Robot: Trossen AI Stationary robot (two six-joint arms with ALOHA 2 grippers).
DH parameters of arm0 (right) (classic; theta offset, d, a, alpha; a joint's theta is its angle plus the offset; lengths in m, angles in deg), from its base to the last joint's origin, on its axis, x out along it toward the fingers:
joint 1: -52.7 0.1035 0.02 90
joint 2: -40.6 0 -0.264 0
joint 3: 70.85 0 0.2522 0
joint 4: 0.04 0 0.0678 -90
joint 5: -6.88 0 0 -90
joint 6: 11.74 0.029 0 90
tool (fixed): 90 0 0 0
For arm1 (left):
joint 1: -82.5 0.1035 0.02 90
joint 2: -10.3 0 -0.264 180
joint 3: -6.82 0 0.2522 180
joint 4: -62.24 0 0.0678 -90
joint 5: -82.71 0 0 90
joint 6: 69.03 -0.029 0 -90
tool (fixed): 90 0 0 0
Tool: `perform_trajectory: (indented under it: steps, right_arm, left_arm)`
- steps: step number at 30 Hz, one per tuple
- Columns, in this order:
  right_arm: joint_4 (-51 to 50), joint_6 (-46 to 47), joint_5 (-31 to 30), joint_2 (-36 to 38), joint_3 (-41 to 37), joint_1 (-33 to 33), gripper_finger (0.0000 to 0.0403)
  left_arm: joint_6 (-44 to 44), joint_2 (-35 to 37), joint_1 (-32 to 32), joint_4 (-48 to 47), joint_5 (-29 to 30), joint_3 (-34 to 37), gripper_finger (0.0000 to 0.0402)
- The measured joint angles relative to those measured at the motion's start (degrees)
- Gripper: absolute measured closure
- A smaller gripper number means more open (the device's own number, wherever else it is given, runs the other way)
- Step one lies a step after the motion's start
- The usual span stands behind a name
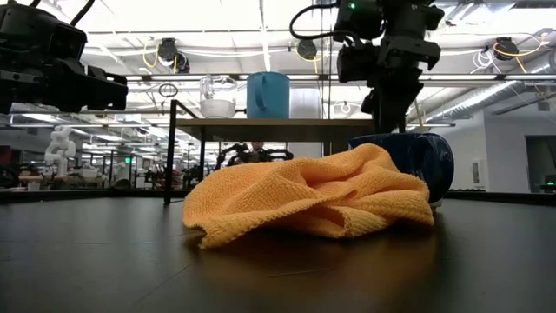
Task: Stack small to large cups/mugs on shelf
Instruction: Put the dark blue mug on the shelf
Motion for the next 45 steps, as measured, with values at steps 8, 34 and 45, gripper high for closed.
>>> perform_trajectory:
  steps: [8,34,45]
  right_arm:
    - [-2.63,0.22,-0.08,0.09,3.06,0.0,0.0275]
    - [1.05,0.78,-8.16,0.12,-2.06,-0.02,0.0275]
    - [1.67,-3.59,-7.59,0.12,-2.14,0.26,0.0275]
  left_arm:
    - [0.0,0.0,0.0,-0.04,-0.03,0.0,0.0371]
    - [-0.11,0.0,0.0,-0.11,-0.07,0.0,0.0371]
    - [-0.19,0.0,0.0,-0.11,-0.07,0.0,0.0371]
